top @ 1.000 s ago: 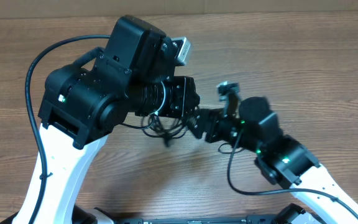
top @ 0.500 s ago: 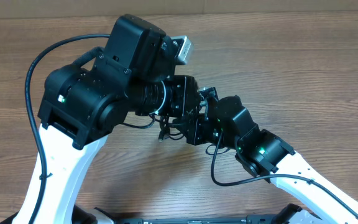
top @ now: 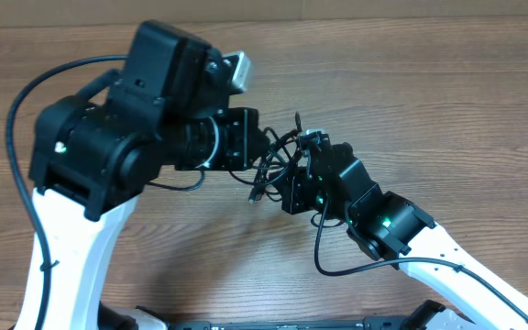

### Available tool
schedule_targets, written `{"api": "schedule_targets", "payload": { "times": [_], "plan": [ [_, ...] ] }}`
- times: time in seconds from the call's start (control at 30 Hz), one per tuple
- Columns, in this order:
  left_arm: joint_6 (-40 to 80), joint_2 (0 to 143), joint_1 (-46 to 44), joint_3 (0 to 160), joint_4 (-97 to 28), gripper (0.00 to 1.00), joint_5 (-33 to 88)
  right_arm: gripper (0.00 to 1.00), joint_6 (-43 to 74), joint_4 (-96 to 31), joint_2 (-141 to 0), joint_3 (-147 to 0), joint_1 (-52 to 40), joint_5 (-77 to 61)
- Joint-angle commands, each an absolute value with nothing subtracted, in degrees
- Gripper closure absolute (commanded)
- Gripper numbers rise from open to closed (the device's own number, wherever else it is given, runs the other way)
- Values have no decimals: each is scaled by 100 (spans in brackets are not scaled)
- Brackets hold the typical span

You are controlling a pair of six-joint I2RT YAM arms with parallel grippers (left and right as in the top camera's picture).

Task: Untangle cables

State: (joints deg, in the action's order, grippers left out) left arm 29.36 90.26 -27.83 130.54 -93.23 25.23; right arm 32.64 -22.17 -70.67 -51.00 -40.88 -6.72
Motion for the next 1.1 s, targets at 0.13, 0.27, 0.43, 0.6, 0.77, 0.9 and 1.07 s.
{"api": "schedule_targets", "payload": {
  "times": [0.13,0.27,0.43,0.6,0.77,0.9,1.07],
  "plan": [
    [2541,8449,-2499,13218,-9489,96,2637,96,3096,-2493,-6949,-5179,-4075,814],
    [2521,8359,-2375,13218,-9629,96,2639,96,3096,-2657,-6733,-5179,-4075,1382],
    [2434,8344,-2359,13218,-9679,92,2659,96,3098,-2661,-6357,-5186,-4073,1984],
    [2370,8346,-2359,13218,-9679,78,2633,96,3096,-2626,-5795,-5186,-4073,2141],
    [2370,8350,-2359,13218,-9679,70,2633,96,3096,-2628,-5229,-5186,-4073,2139],
    [2375,8353,-2359,13218,-9679,64,2576,96,2757,-2657,-4991,-5186,-4075,1761],
    [2373,8355,-2359,13218,-9679,59,2506,96,2342,-2814,-4919,-5186,-4075,943]
  ]
}}
